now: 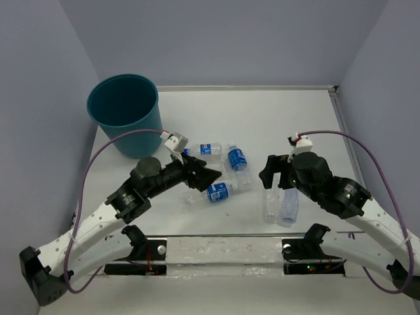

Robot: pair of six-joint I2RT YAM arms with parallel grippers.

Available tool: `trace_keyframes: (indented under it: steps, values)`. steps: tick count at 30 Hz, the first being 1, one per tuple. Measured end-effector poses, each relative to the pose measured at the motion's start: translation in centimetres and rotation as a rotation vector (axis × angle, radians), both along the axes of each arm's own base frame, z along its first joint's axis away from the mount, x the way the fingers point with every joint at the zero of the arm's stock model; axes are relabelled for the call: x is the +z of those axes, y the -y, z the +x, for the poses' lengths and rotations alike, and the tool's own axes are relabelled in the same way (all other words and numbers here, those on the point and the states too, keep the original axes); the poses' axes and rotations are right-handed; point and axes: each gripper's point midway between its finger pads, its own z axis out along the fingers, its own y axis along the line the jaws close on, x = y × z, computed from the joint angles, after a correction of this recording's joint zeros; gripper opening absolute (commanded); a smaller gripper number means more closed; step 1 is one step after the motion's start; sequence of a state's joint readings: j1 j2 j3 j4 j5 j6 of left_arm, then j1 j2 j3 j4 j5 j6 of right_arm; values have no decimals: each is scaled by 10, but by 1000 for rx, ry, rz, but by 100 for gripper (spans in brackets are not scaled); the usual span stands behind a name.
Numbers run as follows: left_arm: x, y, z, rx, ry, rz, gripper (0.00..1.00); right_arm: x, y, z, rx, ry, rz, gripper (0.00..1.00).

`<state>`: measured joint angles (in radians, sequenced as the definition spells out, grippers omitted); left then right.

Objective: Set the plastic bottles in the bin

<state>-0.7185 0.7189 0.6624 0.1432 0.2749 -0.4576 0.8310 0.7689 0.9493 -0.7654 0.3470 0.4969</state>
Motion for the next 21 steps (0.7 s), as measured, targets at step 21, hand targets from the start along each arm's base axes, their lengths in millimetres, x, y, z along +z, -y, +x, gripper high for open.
trace_keyframes:
  steps: [21]
  values:
    - [-189,33,3,48,-188,943,89,-5,18,-3,-48,-8,-56,99]
